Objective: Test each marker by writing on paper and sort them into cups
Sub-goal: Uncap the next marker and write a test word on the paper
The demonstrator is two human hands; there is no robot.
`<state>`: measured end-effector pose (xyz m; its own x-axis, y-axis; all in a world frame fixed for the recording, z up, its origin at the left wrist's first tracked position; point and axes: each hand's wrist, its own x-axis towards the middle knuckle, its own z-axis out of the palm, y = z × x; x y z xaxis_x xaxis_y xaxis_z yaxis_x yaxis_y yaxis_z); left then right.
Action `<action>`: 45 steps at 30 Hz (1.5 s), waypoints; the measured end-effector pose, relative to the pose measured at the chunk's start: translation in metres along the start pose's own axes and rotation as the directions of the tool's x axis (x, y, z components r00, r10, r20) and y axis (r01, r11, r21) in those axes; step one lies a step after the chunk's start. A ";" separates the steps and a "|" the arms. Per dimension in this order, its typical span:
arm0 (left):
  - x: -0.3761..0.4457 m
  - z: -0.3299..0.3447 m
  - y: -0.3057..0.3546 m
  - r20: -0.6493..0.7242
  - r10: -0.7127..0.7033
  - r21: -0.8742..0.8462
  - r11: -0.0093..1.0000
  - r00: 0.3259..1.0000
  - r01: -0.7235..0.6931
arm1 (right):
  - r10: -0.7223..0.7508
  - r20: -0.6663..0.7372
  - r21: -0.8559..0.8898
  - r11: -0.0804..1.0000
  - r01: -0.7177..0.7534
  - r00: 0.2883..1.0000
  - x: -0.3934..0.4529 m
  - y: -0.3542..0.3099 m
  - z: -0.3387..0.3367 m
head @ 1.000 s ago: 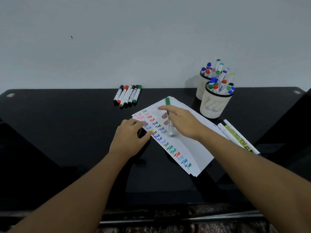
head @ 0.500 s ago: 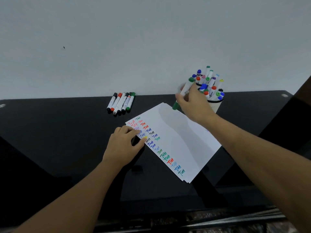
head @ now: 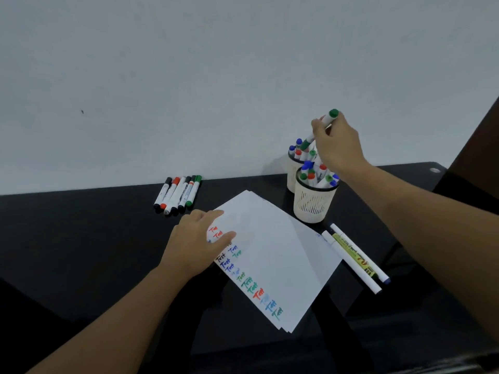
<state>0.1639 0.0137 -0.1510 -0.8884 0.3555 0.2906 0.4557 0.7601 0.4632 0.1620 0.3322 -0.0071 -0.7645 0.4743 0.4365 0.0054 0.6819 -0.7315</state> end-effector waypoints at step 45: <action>0.014 0.002 -0.033 -0.031 -0.186 -0.102 0.978 0.982 0.182 | -0.136 0.591 -0.124 0.959 0.256 0.795 -0.162 0.042 0.137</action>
<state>0.1367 -0.0054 -0.1640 -0.9555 0.1902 0.2254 0.2893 0.7524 0.5917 0.1976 0.2080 -0.1801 -0.9896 -0.0446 0.1367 -0.1106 0.8438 -0.5251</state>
